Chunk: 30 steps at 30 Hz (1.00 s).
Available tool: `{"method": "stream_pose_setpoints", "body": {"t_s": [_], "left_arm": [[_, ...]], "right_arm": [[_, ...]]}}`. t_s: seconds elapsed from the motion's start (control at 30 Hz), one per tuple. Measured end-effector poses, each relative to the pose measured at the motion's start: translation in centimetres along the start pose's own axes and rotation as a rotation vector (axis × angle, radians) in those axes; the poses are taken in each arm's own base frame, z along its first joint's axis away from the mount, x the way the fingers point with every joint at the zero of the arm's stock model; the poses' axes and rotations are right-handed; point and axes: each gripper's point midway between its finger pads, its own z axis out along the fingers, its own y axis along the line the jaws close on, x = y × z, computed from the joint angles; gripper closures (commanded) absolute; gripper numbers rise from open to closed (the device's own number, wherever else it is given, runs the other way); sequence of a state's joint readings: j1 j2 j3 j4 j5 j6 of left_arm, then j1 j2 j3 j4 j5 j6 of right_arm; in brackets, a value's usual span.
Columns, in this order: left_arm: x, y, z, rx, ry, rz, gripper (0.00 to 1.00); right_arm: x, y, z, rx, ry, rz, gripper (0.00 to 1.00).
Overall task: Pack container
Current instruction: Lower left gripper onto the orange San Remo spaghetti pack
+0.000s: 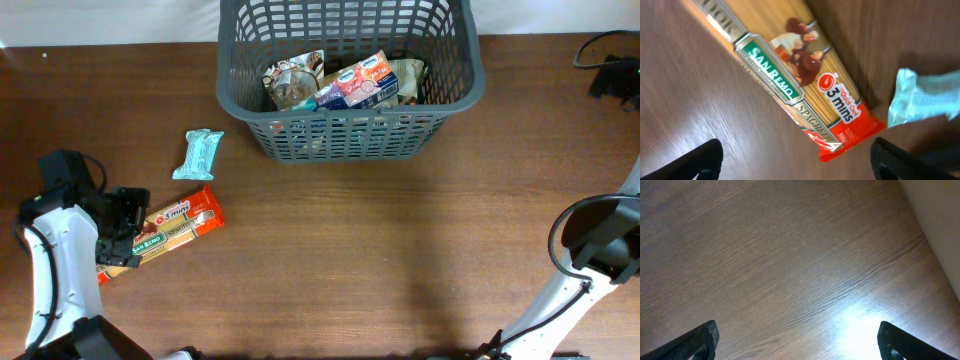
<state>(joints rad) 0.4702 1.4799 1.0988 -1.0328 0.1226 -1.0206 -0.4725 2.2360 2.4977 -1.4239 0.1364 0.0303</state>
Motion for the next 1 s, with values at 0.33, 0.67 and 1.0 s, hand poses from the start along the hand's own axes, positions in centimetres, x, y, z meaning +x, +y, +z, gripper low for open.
{"method": "stream_pose_setpoints", "body": {"t_s": [0.33,0.67,1.0], "left_arm": [[-0.1,2.5,0.9,-0.094,-0.038,-0.266,0.11],[0.3,4.9,4.6,-0.151,-0.054,-0.407,0.11],[-1.5,2.9,5.0,-0.062,-0.114,-0.382,0.11]], "right_arm": [[0.0,0.0,0.0,0.000,0.000,0.000,0.01],[0.0,0.0,0.0,0.000,0.000,0.000,0.01],[0.0,0.0,0.0,0.000,0.000,0.000,0.01]]}}
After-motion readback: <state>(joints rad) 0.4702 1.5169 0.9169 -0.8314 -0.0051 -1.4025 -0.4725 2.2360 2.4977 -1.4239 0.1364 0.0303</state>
